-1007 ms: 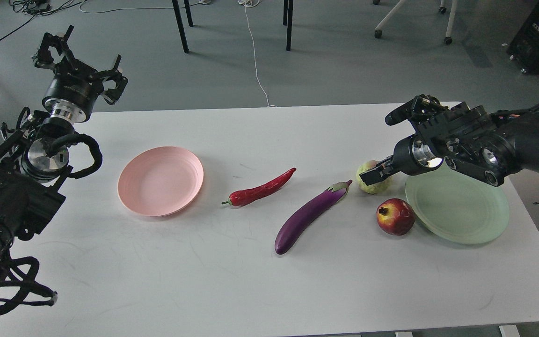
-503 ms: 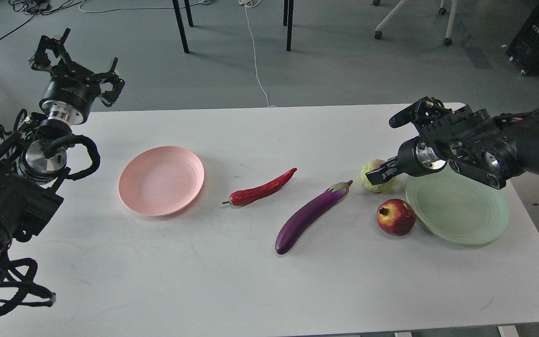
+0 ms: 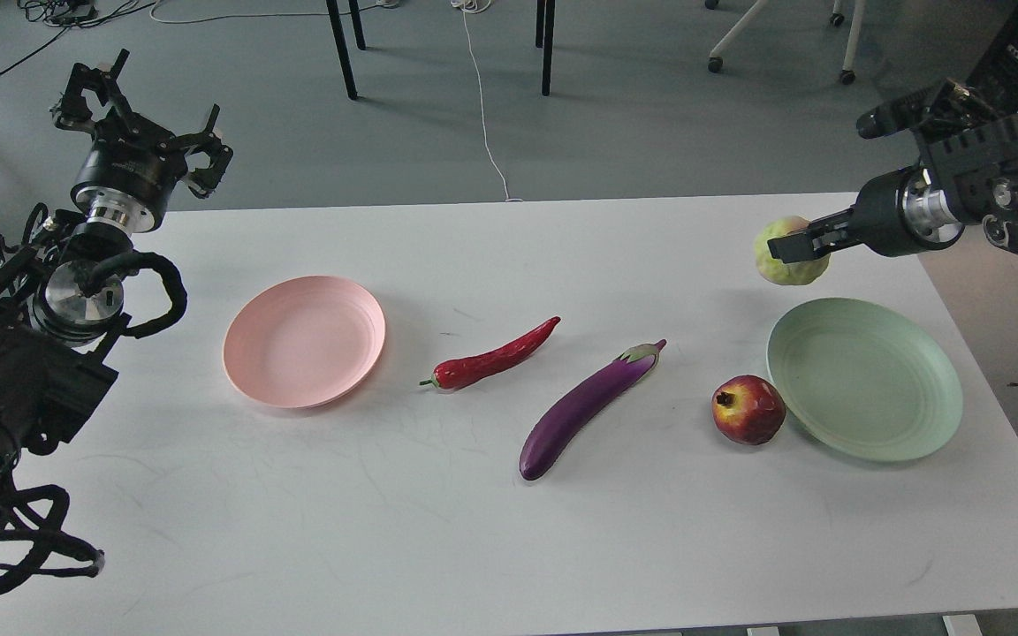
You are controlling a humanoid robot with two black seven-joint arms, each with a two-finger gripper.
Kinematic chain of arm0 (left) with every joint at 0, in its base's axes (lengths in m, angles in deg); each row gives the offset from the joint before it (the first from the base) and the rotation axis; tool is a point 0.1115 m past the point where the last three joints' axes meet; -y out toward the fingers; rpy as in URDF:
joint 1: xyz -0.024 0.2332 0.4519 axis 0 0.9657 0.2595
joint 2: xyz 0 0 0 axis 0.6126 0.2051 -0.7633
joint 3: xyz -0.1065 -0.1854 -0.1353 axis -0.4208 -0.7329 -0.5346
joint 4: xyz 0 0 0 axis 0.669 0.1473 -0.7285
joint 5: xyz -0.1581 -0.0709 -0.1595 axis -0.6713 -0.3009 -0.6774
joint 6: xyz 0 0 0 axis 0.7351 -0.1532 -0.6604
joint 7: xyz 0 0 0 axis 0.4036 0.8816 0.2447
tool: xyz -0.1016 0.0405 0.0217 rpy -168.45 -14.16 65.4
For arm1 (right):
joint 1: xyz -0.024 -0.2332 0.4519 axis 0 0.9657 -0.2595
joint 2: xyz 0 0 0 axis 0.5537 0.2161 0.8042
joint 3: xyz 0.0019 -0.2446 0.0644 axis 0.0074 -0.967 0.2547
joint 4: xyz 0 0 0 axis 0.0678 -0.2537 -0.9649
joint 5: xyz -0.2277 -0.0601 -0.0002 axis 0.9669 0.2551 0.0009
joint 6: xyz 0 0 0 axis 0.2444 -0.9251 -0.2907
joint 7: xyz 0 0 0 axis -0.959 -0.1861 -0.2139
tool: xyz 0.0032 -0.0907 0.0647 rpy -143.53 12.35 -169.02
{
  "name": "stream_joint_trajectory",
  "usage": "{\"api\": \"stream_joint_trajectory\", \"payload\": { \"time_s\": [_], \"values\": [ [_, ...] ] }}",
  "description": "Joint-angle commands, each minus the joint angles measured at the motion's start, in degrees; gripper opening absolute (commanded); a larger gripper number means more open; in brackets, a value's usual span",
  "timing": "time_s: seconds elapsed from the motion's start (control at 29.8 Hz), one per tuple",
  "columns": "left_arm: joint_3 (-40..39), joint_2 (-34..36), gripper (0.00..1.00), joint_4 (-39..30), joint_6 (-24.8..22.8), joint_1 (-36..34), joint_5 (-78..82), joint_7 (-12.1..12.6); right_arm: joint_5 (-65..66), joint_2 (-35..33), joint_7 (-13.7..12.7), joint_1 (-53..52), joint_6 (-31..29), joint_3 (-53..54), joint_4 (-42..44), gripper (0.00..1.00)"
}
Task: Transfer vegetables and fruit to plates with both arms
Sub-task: 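Carry the peach onto the pale green plate and release it, then move the right gripper to the red apple and grasp it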
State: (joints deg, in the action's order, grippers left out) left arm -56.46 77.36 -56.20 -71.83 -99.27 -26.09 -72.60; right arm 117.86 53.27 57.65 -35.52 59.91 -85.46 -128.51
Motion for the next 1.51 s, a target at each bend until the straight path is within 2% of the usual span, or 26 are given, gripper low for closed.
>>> {"api": "stream_joint_trajectory", "payload": {
  "time_s": [0.0,0.17,0.4,0.6,0.74,0.94,1.07,1.17,1.31,1.48],
  "values": [
    [-0.09,-0.01,0.98,0.00,0.00,0.03,-0.04,0.00,0.84,-5.95,0.10,3.29,0.35,0.83,-1.35,0.55],
    [0.00,-0.19,0.98,0.00,0.00,0.03,-0.04,0.00,1.10,-9.04,0.10,9.52,1.58,3.46,-1.17,0.57],
    [-0.09,-0.27,0.98,0.00,0.00,0.12,-0.04,-0.08,1.19,-8.69,0.36,15.16,4.92,4.17,-0.82,0.64],
    [-0.09,-0.10,0.98,0.08,0.00,0.20,0.05,-0.78,1.45,-9.04,0.45,15.43,5.01,4.00,-1.17,0.88],
    [-0.09,-0.19,0.98,2.45,-0.53,0.12,-0.04,-3.25,3.64,-10.36,0.45,15.25,5.10,4.08,-1.26,0.94],
    [-0.17,-0.19,0.98,2.72,-0.70,0.12,-0.04,-3.25,2.95,-9.75,0.45,9.20,5.01,4.96,-2.66,0.96],
    [-0.17,-0.19,0.98,2.72,-0.70,-0.15,-0.04,-3.25,3.29,-9.22,0.36,2.62,4.31,4.96,-11.17,0.97],
    [-0.17,-0.19,0.98,2.72,-0.62,-0.24,-0.04,-3.25,4.26,-5.89,0.54,-2.40,2.56,3.74,-16.80,0.97],
    [-0.09,-0.10,0.98,2.72,-0.70,-0.15,-0.04,-3.34,6.63,-2.63,0.63,-3.73,2.37,0.58,-21.29,0.97],
    [-0.09,0.34,0.98,2.72,-0.70,0.03,-0.04,-3.34,8.57,1.59,0.63,-3.65,2.46,-1.72,-21.65,0.97]
  ]
}}
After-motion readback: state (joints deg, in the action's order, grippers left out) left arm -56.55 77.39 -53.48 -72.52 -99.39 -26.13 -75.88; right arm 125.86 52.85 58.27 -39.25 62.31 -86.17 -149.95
